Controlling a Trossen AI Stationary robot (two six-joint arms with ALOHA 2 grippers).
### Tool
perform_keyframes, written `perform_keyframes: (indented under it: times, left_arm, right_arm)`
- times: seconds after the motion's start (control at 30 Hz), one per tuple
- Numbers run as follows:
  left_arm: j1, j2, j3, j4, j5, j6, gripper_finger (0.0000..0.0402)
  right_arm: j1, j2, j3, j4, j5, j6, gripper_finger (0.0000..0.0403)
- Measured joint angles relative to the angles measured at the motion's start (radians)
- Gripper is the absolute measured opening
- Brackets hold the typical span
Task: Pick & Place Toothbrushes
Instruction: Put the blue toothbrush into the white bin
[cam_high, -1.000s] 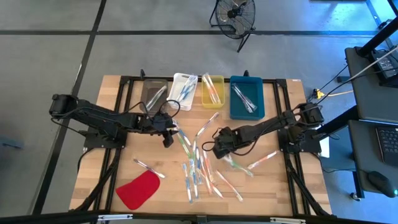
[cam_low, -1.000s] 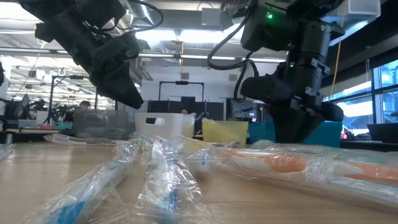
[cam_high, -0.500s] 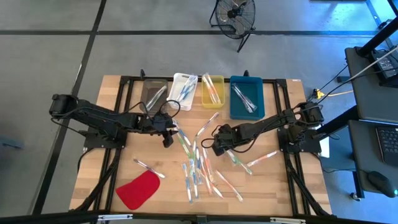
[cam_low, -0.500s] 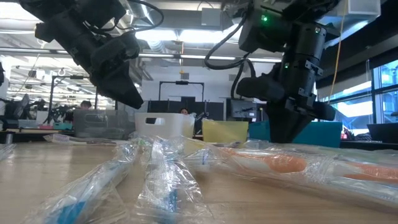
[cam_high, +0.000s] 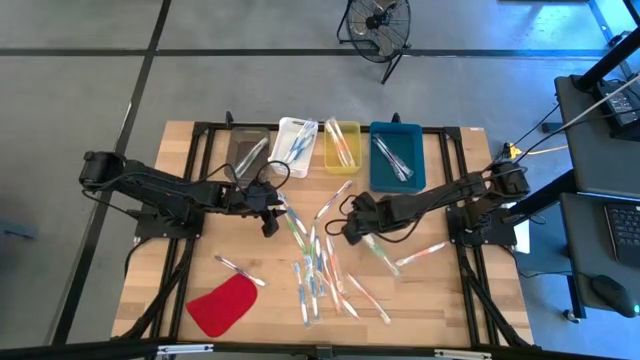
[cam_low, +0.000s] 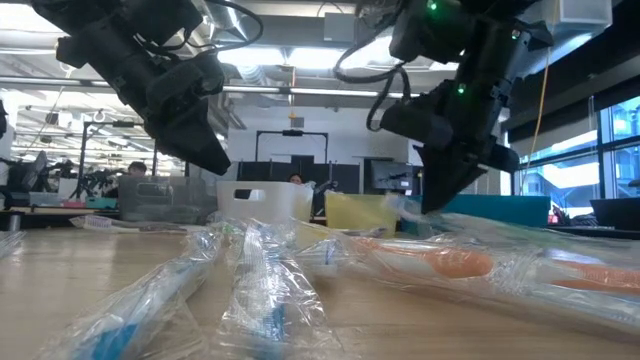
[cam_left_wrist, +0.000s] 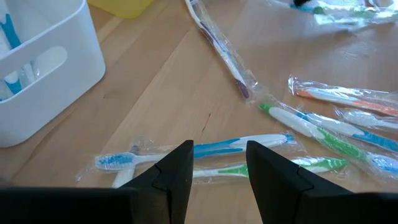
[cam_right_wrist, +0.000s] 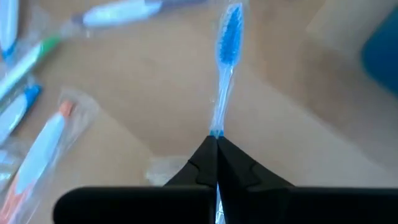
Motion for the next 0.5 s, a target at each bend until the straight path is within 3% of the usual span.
perform_keyframes:
  times: [0.27,0.5]
  left_arm:
    - [0.000,0.000,0.000,0.000,0.000,0.000,0.0143]
    - [0.000,0.000,0.000,0.001,0.000,0.001,0.0143]
  right_arm:
    - [0.017,-0.044,0.000,-0.001,0.186,-0.039,0.0002]
    - [0.042,-0.120,0.000,0.001,0.286,-0.089,0.0002]
